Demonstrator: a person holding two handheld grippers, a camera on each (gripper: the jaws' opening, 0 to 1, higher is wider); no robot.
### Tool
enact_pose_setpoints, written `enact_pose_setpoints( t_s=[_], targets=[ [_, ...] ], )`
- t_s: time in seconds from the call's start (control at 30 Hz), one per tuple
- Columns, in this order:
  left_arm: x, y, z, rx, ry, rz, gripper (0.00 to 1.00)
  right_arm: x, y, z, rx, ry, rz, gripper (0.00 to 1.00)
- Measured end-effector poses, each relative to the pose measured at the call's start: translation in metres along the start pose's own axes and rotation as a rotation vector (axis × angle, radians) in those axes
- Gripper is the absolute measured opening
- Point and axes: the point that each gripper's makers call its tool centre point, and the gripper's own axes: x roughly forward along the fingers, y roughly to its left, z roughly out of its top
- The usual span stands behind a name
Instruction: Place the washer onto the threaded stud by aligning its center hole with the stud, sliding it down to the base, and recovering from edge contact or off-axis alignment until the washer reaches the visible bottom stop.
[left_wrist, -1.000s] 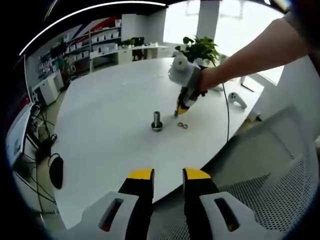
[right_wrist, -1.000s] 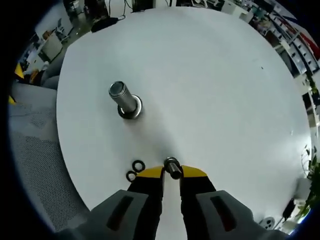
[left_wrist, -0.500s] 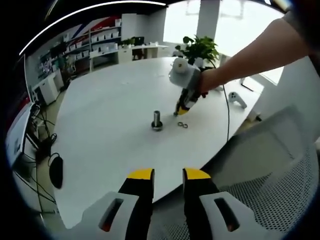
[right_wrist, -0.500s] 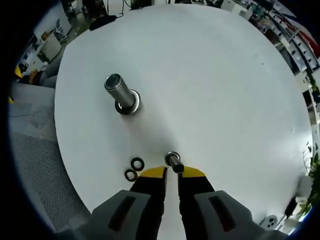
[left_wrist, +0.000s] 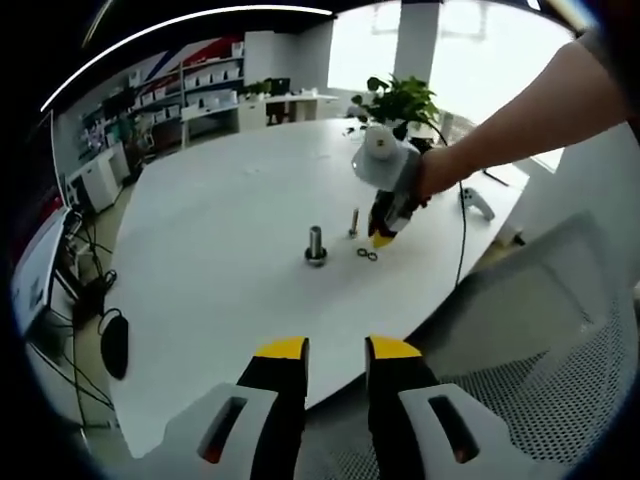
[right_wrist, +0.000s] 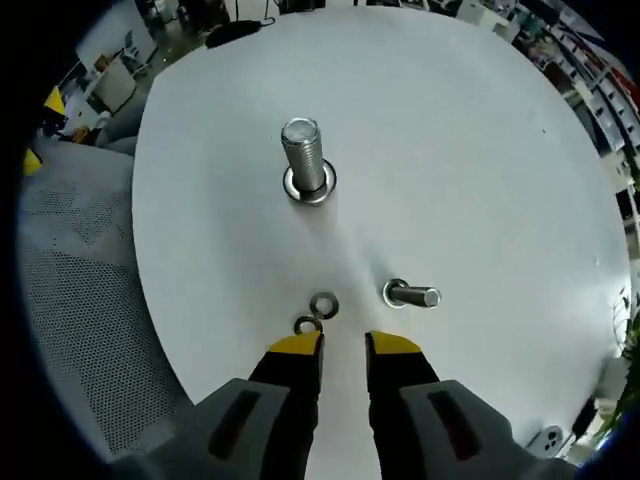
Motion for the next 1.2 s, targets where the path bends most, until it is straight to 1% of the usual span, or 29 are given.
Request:
enact_pose_setpoints(
  t_s=[0.13,0.23,0.33,0.47,0.53,0.57,0.6,0.67,0.77,0.8,0.83,1.0,1.1,1.2],
  targets=[
    [0.000,0.000,0.001,0.002,-0.006,0.002,0.20,-0.003,0.007,0.004,-0.002,-0.014,0.010,0.22],
    [-0.001,0.000,0.001,0.002,-0.006,0.002,0.20,0.000,0.011,0.004,-0.011,-0.006,0.013,0.23],
    [0.000,0.000,-0.001,0.004,0.003,-0.001,0.20,0.008,0.016,0.004,-0.010,0.002,0.020,0.23],
    [0.000,-0.001,-0.001,0.007,0.008,-0.004,0.20,0.013,0.019,-0.001,-0.027,0.024,0.018,0.23],
    [0.001,-0.001,-0.001,0.007,0.009,-0.004,0.20,0.012,0.021,0.000,-0.027,0.002,0.024,0.23],
    [0.001,-0.001,-0.001,0.007,0.010,-0.005,0.20,0.014,0.021,-0.002,-0.029,0.006,0.022,0.22],
    [0.001,-0.001,-0.001,0.008,0.011,-0.007,0.20,0.013,0.019,-0.001,-0.023,-0.010,0.023,0.22],
    [0.001,-0.002,-0.001,0.011,0.013,-0.010,0.20,0.013,0.018,-0.001,-0.018,-0.019,0.027,0.21],
    [0.001,-0.002,-0.001,0.011,0.012,-0.013,0.20,0.013,0.020,0.000,-0.045,-0.023,0.031,0.21],
    [0.001,-0.002,-0.001,0.011,0.011,-0.013,0.20,0.012,0.020,0.000,-0.083,-0.018,0.032,0.21],
    [0.001,-0.002,-0.001,0.010,0.010,-0.014,0.20,0.012,0.022,-0.001,-0.097,-0.017,0.033,0.21],
    [0.001,-0.003,0.000,0.012,0.008,-0.017,0.20,0.013,0.025,-0.002,-0.120,-0.031,0.032,0.17],
    [0.002,-0.003,0.000,0.013,0.009,-0.020,0.20,0.013,0.024,-0.001,-0.120,-0.044,0.035,0.16],
    [0.002,-0.003,0.000,0.013,0.008,-0.020,0.20,0.013,0.024,0.000,-0.127,-0.033,0.043,0.16]
  ],
)
